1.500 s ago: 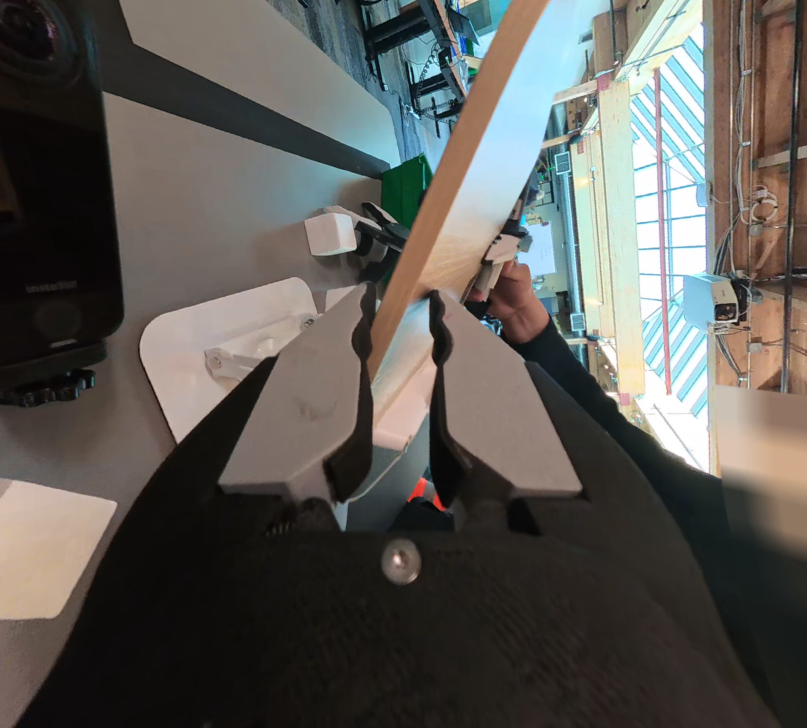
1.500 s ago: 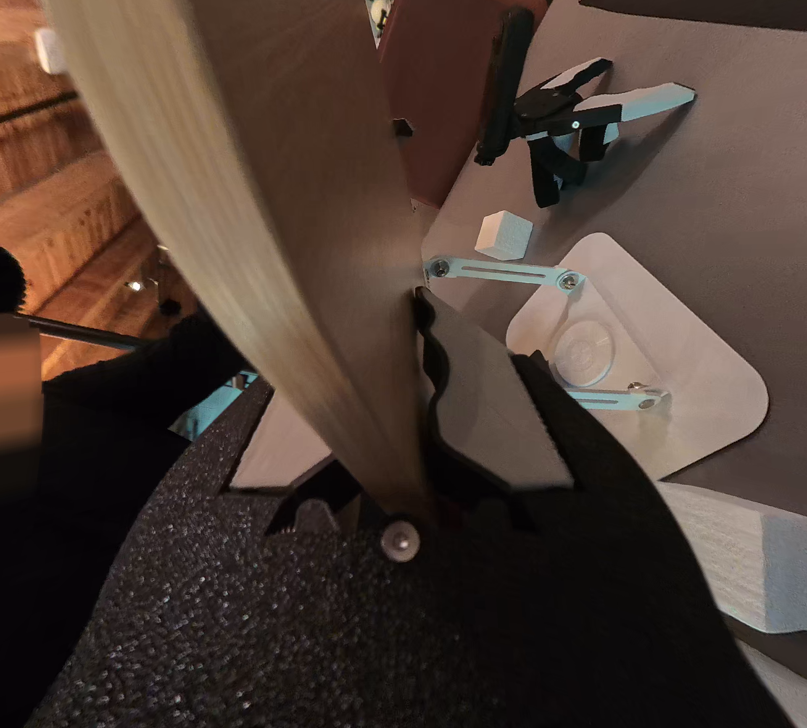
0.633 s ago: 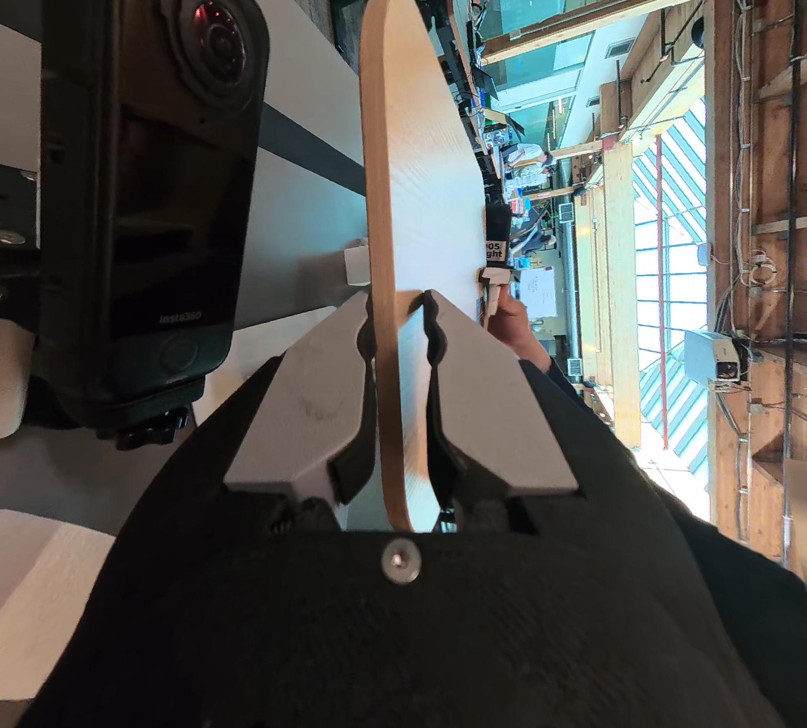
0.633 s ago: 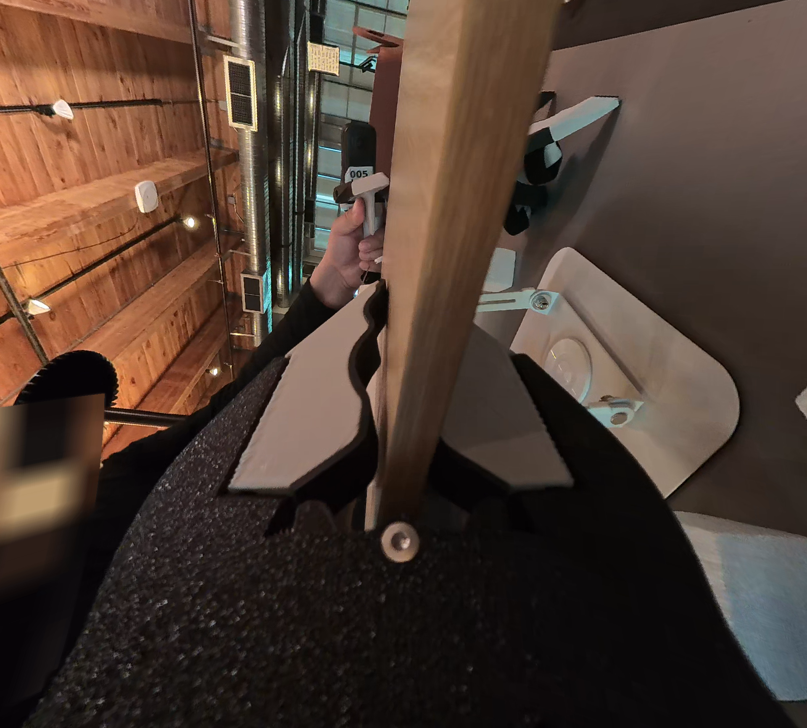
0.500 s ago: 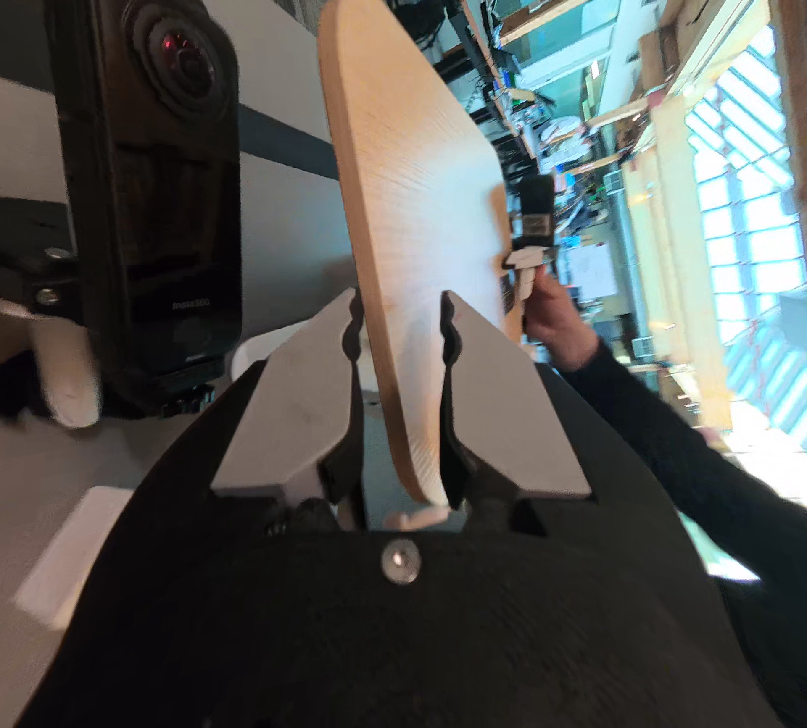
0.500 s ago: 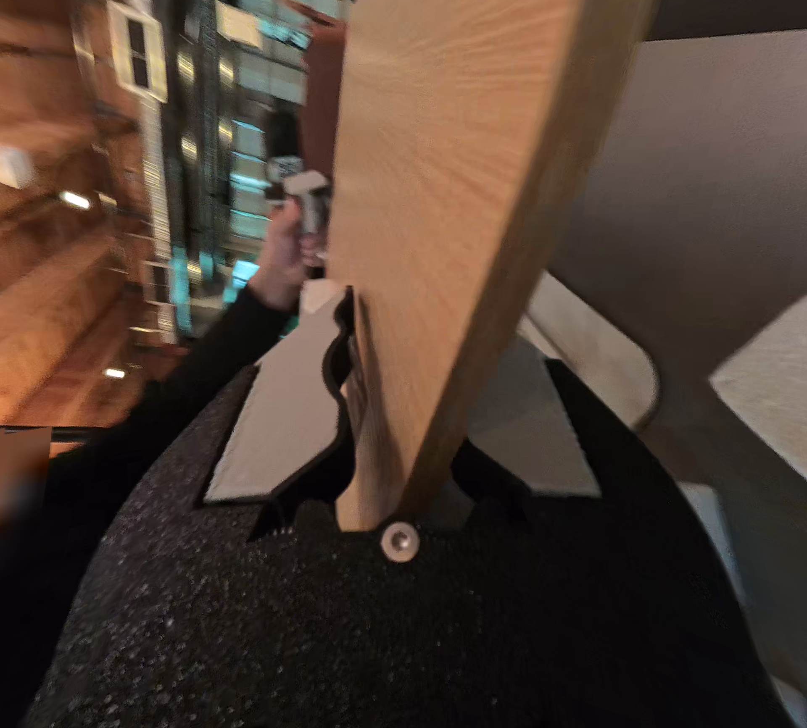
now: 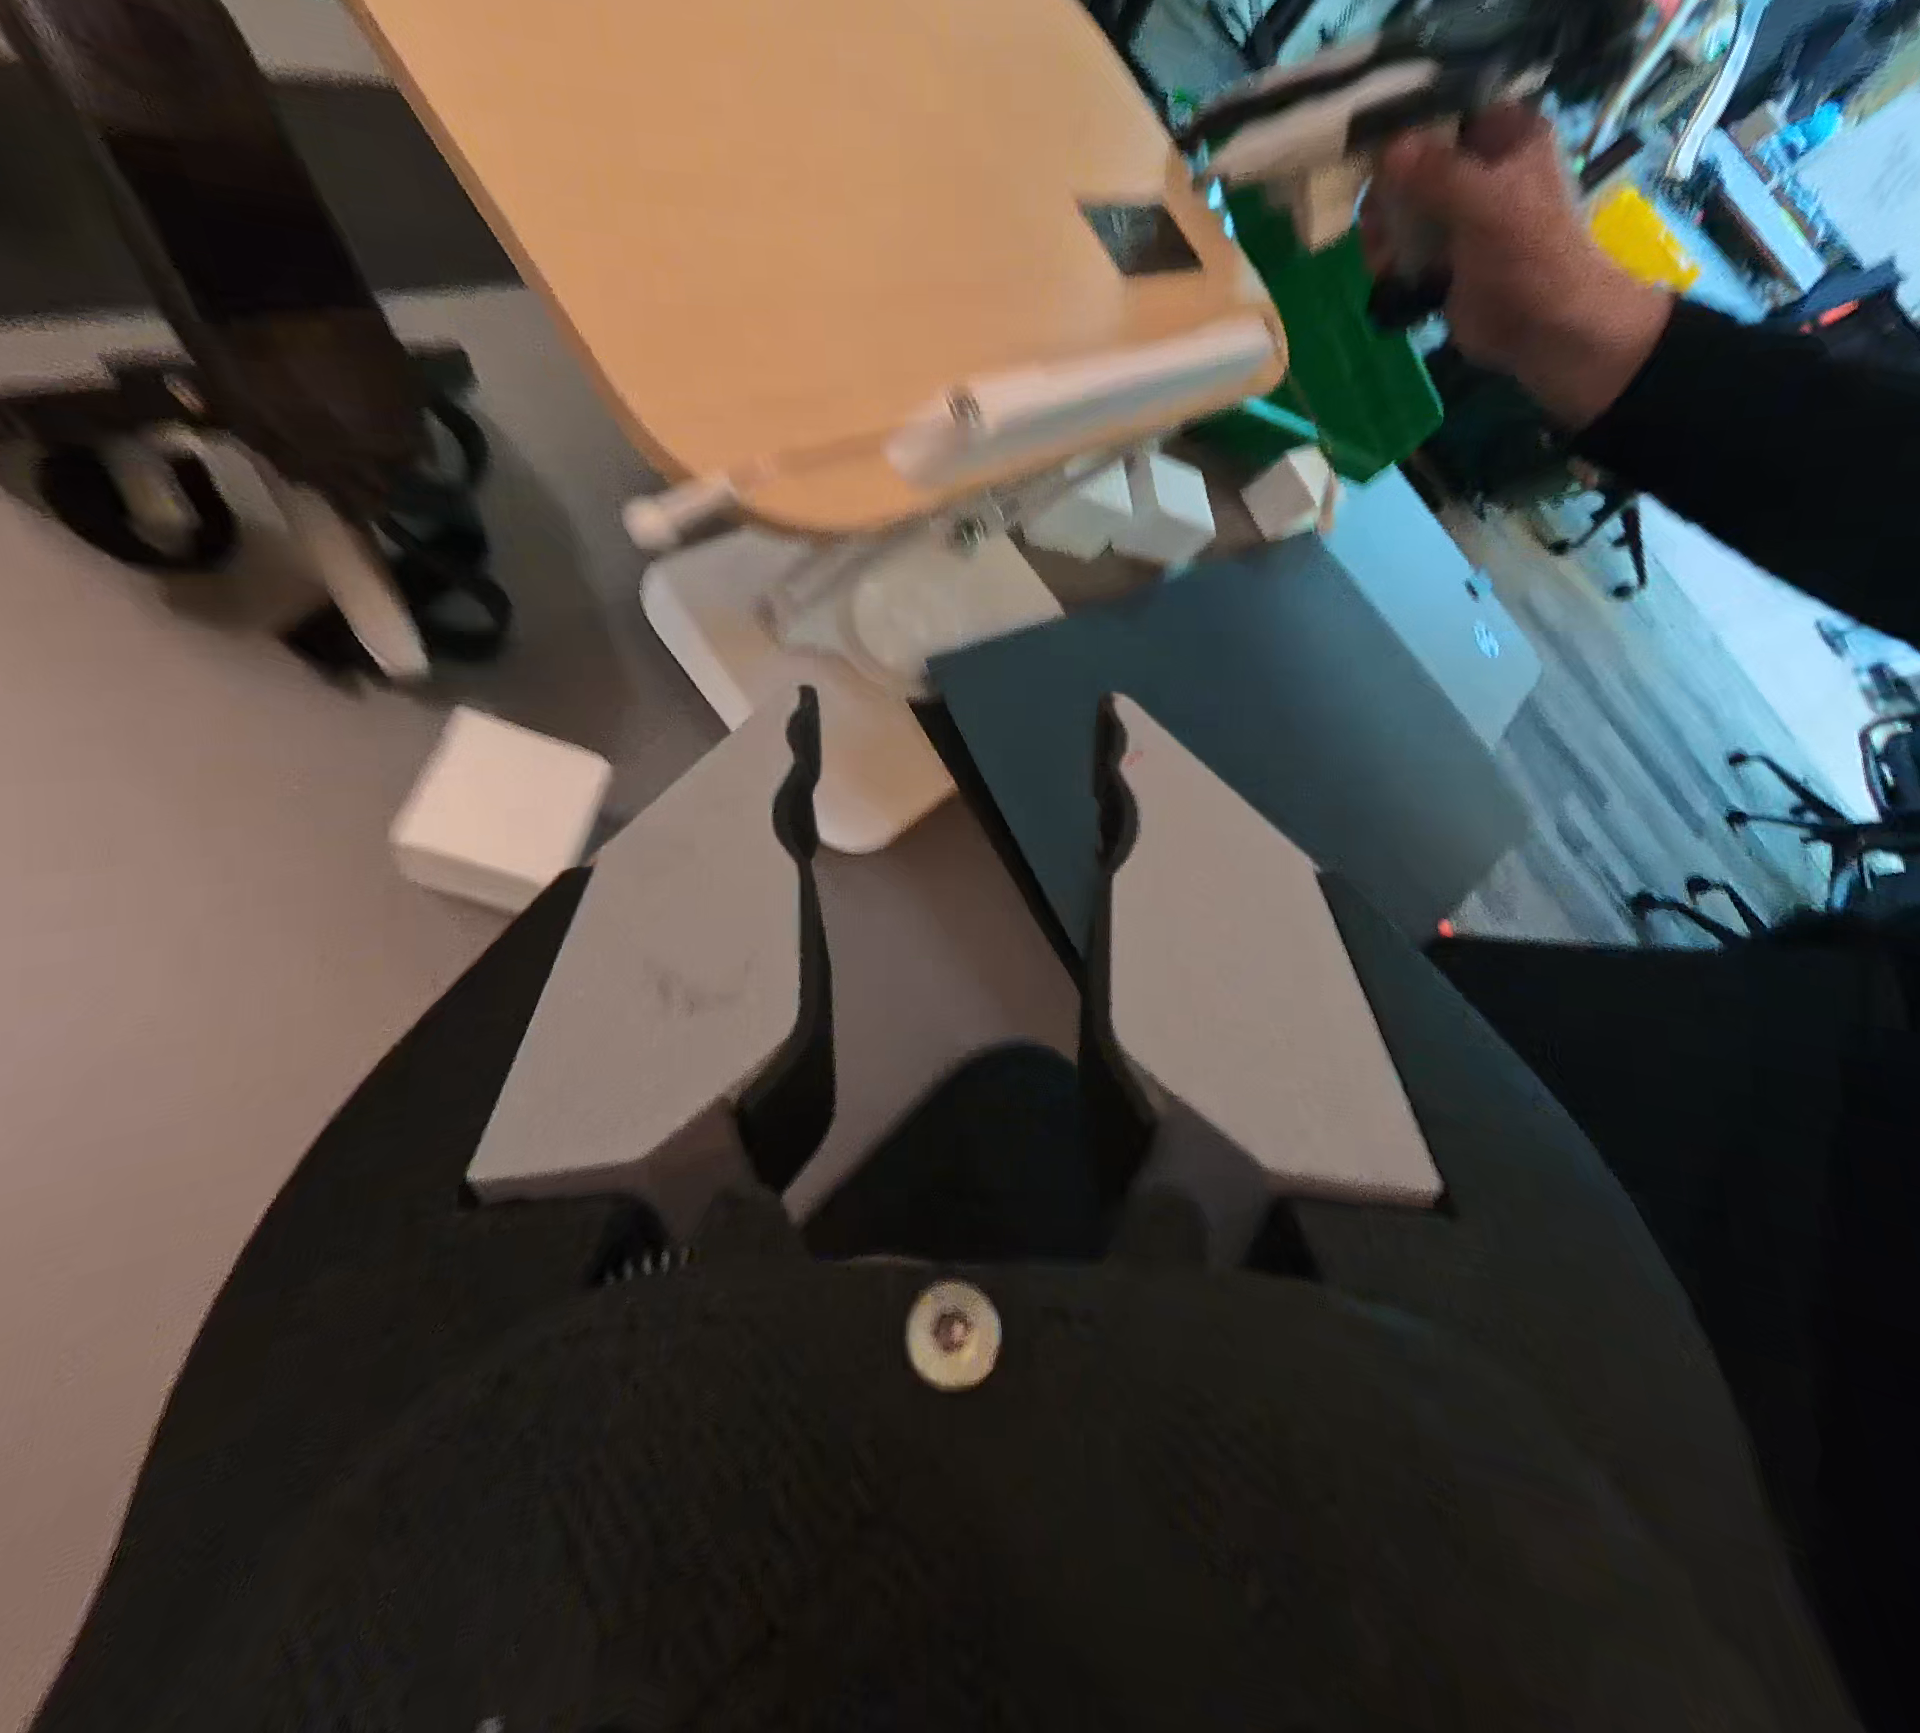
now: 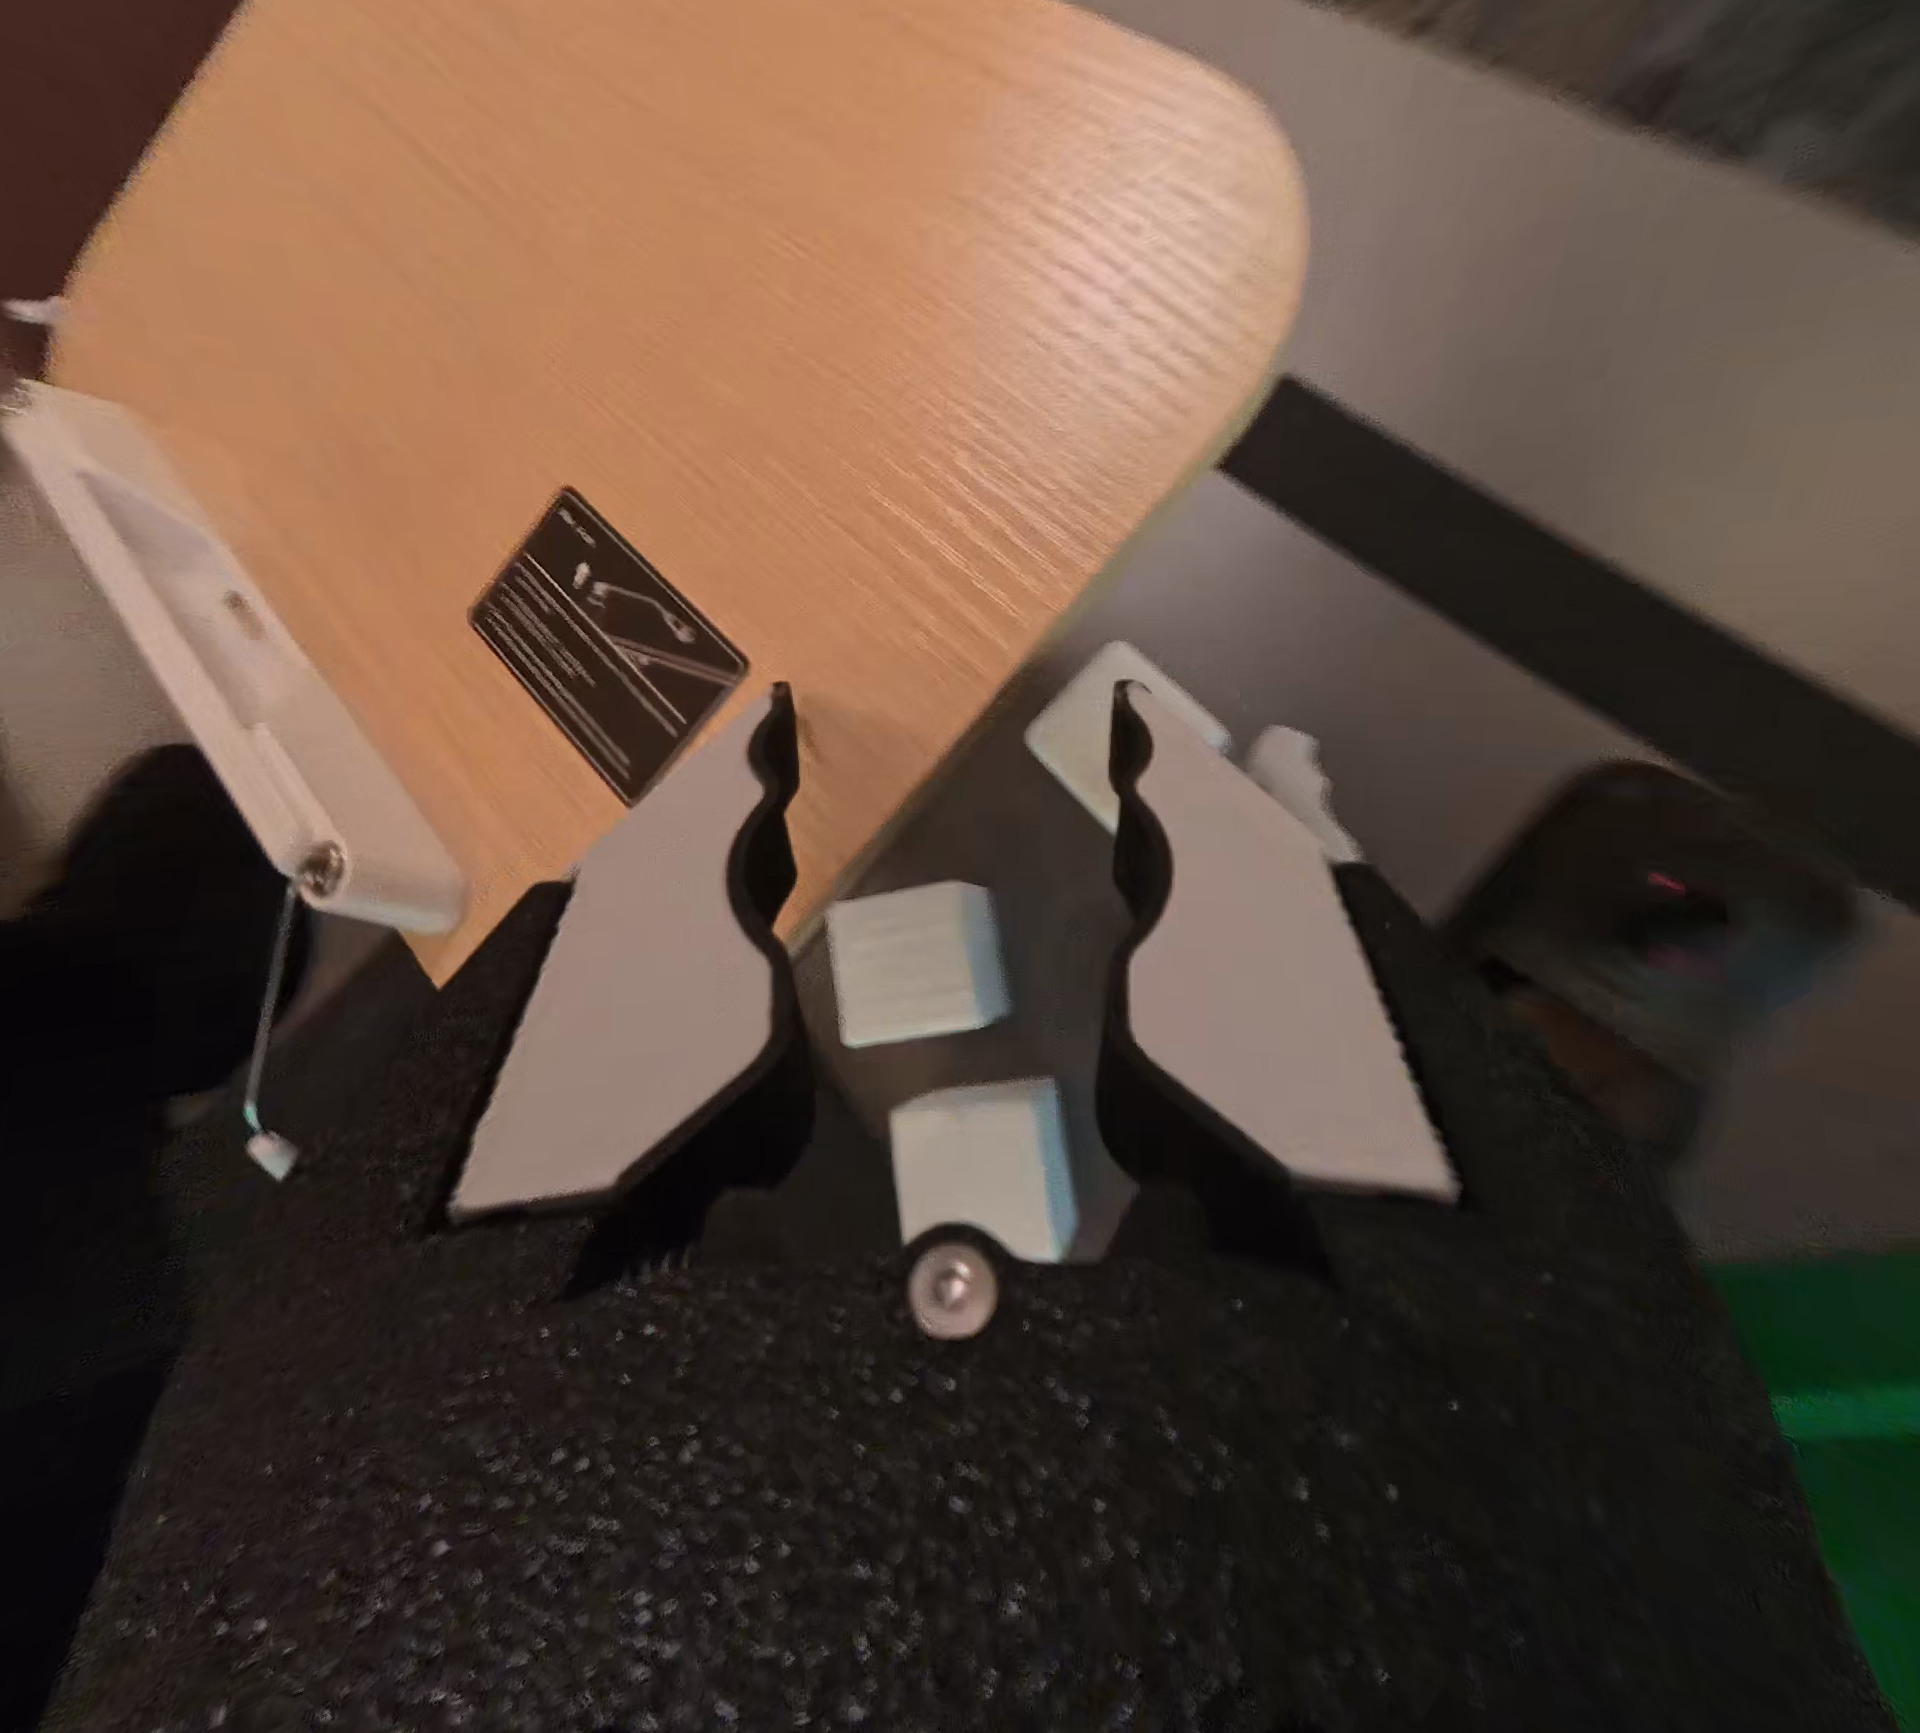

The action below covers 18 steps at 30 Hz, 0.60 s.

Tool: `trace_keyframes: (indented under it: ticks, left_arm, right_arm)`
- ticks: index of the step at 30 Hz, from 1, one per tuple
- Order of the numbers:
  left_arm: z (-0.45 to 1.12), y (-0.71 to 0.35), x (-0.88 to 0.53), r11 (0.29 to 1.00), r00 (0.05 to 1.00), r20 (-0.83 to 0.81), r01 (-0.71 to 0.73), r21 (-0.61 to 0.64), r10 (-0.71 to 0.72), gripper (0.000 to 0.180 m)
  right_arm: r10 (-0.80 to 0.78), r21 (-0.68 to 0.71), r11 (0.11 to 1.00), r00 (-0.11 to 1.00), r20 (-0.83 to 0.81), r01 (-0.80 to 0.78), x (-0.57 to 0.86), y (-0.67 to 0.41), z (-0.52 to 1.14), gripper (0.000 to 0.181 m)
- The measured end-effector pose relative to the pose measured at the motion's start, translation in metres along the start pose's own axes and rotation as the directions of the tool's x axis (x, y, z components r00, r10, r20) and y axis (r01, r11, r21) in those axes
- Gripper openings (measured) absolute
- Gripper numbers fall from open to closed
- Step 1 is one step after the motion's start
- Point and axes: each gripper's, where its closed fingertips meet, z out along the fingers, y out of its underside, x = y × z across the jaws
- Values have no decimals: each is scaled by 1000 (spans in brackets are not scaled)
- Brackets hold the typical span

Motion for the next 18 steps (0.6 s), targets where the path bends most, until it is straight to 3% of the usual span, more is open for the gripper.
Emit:
trace_keyframes:
  ticks: [3,6,8,9,11,14,18]
  left_arm:
    - [6,38,39,998,996,-92,10,-65,-16,50]
    - [16,69,75,995,991,-129,-50,-82,39,49]
    - [23,92,97,988,986,-154,-81,-135,59,50]
    - [26,101,108,981,983,-171,-100,-169,70,49]
    - [30,111,127,967,977,-178,-151,-205,115,44]
    - [35,117,159,953,975,-180,-170,-251,126,46]
    - [42,124,169,950,986,2,-159,-267,166,45]
  right_arm:
    - [-112,150,980,987,-113,128,-12,-12,-59,59]
    - [-237,314,892,928,-289,326,-32,2,-137,56]
    - [-249,365,858,915,-317,361,-45,41,-168,57]
    - [-235,341,876,920,-314,340,-46,69,-176,55]
    - [-192,164,955,939,-284,245,-35,143,-178,45]
    - [-120,-76,992,959,-255,104,-13,249,-171,56]
    - [-102,-95,992,981,-164,87,-17,298,-149,53]
